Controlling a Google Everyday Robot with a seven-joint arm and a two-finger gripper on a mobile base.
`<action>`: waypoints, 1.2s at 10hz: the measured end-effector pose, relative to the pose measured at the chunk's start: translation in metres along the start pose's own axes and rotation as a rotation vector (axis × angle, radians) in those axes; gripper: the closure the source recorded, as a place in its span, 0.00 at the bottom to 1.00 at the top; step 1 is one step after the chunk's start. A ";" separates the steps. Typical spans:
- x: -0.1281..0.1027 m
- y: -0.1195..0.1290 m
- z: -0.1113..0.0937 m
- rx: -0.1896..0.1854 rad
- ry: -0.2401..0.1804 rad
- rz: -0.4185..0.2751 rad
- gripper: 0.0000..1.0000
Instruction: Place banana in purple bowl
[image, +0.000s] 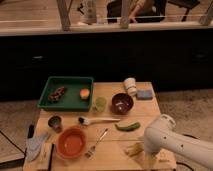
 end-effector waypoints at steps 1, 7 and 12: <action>-0.001 0.000 0.003 -0.002 0.000 0.002 0.38; -0.001 -0.002 0.000 0.005 0.003 0.008 0.88; -0.001 -0.017 -0.042 0.046 0.016 0.004 0.96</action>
